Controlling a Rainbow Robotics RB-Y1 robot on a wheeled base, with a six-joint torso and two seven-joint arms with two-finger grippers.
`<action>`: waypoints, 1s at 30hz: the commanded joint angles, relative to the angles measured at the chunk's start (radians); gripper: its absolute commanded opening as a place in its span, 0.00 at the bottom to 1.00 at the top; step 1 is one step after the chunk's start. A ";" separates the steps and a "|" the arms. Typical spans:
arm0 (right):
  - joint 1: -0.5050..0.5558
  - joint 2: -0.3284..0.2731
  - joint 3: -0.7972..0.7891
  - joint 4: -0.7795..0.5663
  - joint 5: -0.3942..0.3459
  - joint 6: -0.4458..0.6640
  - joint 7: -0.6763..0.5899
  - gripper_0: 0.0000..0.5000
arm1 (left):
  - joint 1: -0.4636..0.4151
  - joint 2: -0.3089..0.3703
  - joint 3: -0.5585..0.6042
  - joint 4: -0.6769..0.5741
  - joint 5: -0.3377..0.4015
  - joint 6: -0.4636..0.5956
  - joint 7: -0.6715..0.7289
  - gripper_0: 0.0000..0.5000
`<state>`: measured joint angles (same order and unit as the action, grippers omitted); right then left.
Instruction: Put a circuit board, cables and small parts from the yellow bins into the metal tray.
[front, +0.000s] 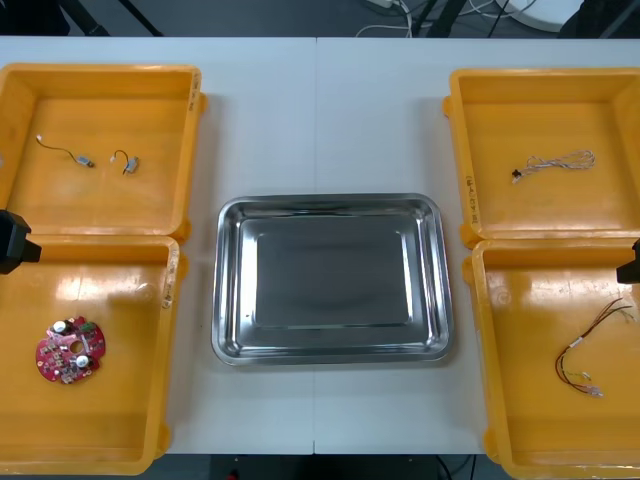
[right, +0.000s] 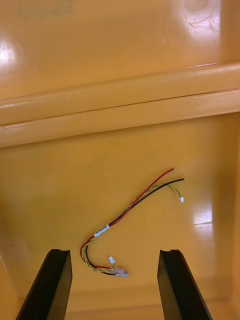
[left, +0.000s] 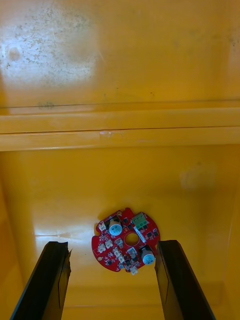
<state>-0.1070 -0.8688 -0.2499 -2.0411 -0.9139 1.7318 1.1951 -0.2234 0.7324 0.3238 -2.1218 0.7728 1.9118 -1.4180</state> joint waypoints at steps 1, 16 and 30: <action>0.009 -0.012 0.006 -0.005 0.009 0.005 0.024 1.00 | -0.031 0.048 0.034 -0.030 0.008 0.008 -0.090 1.00; 0.009 -0.012 0.006 -0.005 0.009 0.005 0.024 1.00 | -0.031 0.048 0.034 -0.030 0.008 0.008 -0.090 1.00; 0.009 -0.012 0.006 -0.005 0.009 0.005 0.024 1.00 | -0.031 0.048 0.034 -0.030 0.008 0.008 -0.090 1.00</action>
<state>-0.1070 -0.8688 -0.2499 -2.0411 -0.9139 1.7318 1.1951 -0.2234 0.7324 0.3238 -2.1218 0.7728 1.9118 -1.4180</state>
